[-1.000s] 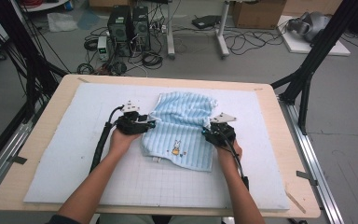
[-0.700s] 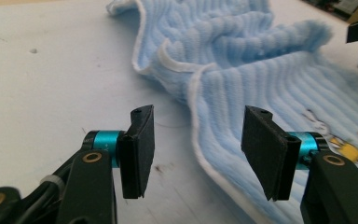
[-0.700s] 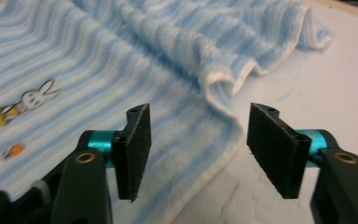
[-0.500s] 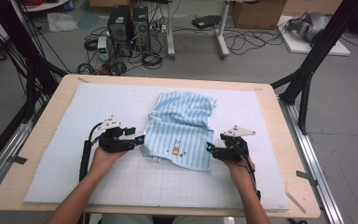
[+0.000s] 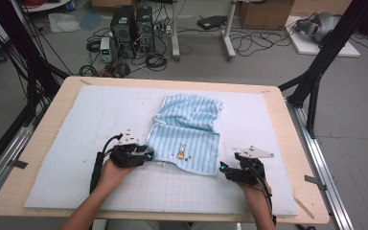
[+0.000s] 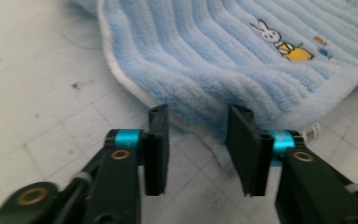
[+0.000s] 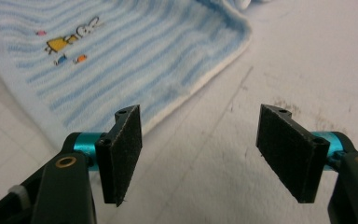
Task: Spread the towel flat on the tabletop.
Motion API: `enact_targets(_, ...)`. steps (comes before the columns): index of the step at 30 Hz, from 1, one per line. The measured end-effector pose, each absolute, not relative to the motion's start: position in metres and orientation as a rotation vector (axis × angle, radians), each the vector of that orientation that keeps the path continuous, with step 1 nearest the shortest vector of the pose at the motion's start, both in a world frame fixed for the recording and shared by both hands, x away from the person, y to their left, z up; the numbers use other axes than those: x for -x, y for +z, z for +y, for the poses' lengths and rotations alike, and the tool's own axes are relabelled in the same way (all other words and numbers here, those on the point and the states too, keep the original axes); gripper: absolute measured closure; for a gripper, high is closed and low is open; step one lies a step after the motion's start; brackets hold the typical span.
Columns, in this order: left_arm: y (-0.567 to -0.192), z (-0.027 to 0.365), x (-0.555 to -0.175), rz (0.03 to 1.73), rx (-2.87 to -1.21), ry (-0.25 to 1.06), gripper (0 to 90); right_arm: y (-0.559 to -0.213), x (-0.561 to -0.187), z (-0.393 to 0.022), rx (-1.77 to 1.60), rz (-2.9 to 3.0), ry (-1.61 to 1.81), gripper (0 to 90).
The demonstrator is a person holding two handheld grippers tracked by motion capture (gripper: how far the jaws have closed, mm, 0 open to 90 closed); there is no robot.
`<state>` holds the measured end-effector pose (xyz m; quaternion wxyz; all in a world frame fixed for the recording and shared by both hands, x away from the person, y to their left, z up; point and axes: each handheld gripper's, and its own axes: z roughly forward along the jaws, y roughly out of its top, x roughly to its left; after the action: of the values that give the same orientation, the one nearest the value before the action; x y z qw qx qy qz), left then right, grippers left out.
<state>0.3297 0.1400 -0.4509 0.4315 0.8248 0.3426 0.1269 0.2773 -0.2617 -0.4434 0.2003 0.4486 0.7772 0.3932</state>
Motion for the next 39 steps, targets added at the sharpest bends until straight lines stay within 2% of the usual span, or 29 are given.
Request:
enact_targets(2, -0.451, 0.135, -0.328, 0.820, -2.074, 0.317, 81.8, -0.447, -0.275, -0.263, -1.264, 2.181, 1.086, 30.5)
enact_targets(3, -0.451, 0.134, -0.328, 0.816, -2.084, 0.326, 85.3, -0.448, -0.275, -0.263, -1.261, 2.185, 1.083, 30.5)
enact_targets(17, -0.450, 0.152, -0.314, 0.828, -2.055, 0.298, 88.5, -0.448, -0.280, -0.243, -1.202, 2.223, 1.095, 31.2)
enact_targets(26, -0.447, 0.169, -0.292, 0.783, -2.058, 0.253, 88.7, -0.446, -0.283, -0.230, -1.146, 2.304, 1.168, 43.7)
enact_targets(30, -0.448, 0.176, -0.282, 0.759, -2.076, 0.243, 89.8, -0.447, -0.284, -0.227, -1.144, 2.334, 1.153, 52.5)
enact_targets(31, -0.448, 0.177, -0.280, 0.758, -2.077, 0.242, 89.8, -0.448, -0.283, -0.227, -1.154, 2.337, 1.136, 55.9)
enact_targets(34, -0.449, 0.182, -0.277, 0.755, -2.077, 0.240, 89.8, -0.445, -0.283, -0.229, -1.136, 2.366, 1.084, 81.0)
enact_targets(35, -0.449, 0.184, -0.277, 0.764, -2.069, 0.240, 89.8, -0.442, -0.281, -0.229, -1.125, 2.378, 1.048, 85.1)
enact_targets(37, -0.448, 0.186, -0.278, 0.781, -2.038, 0.250, 89.7, -0.438, -0.280, -0.229, -1.116, 2.388, 0.982, 85.6)
enact_targets(38, -0.447, 0.186, -0.279, 0.796, -2.008, 0.258, 89.4, -0.436, -0.279, -0.231, -1.124, 2.380, 0.970, 80.1)
enact_targets(39, -0.447, 0.187, -0.280, 0.823, -1.974, 0.262, 82.6, -0.434, -0.278, -0.234, -1.145, 2.352, 0.969, 76.7)
